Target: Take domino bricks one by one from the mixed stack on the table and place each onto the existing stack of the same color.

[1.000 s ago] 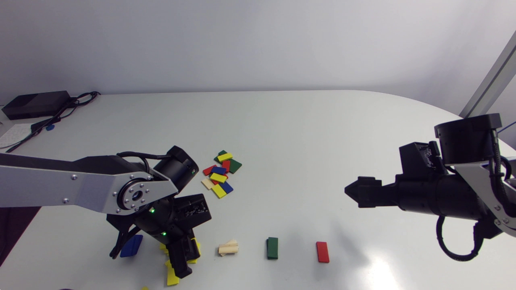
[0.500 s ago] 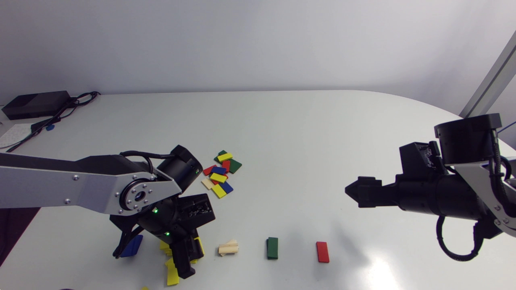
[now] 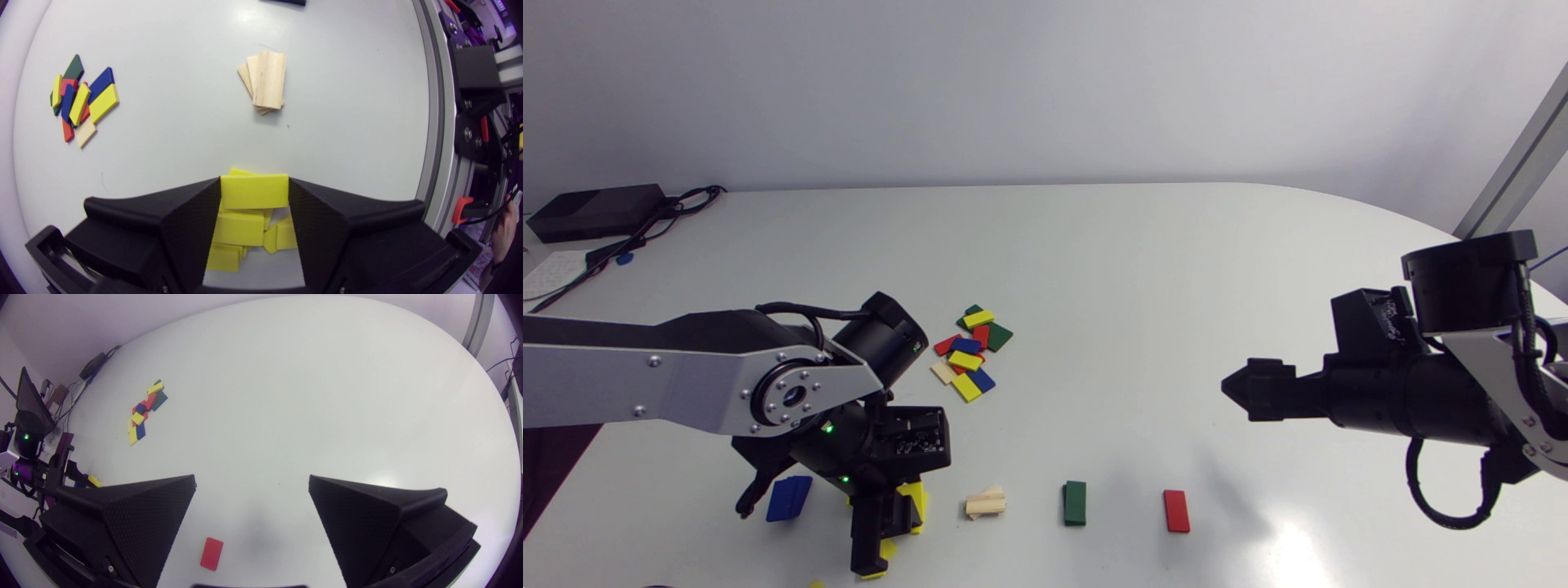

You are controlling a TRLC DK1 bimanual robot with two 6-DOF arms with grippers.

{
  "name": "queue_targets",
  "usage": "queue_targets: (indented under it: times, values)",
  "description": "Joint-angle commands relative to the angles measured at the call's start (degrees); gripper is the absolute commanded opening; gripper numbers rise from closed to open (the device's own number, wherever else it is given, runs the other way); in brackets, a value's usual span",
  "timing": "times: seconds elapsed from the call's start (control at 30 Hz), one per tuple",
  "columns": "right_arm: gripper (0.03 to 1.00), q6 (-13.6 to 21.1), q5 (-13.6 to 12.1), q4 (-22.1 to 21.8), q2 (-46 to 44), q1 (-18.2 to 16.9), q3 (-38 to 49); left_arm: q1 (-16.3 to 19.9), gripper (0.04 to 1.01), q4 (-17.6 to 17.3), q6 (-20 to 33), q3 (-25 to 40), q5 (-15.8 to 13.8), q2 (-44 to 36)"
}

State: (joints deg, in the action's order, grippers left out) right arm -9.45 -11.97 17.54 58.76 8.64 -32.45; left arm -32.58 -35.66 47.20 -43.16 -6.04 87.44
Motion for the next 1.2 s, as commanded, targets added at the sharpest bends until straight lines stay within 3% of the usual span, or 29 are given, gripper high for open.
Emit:
queue_targets:
  times: [0.0, 0.3, 1.17]
  values:
    - [0.974, -0.7, 0.4, -0.8, 1.2, 0.4, 1.6, 0.2, 0.336, -0.7, 4.1, 1.0, 0.1, -1.2]
    - [0.974, -0.6, 0.4, -0.9, 1.4, 0.1, 1.8, -0.5, 0.331, -3.0, 8.2, -1.0, 1.3, 2.6]
    - [0.974, -0.4, 0.4, -1.6, 2.8, 0.1, 1.6, -1.3, 0.333, -2.9, 9.0, -4.5, 1.6, 6.9]
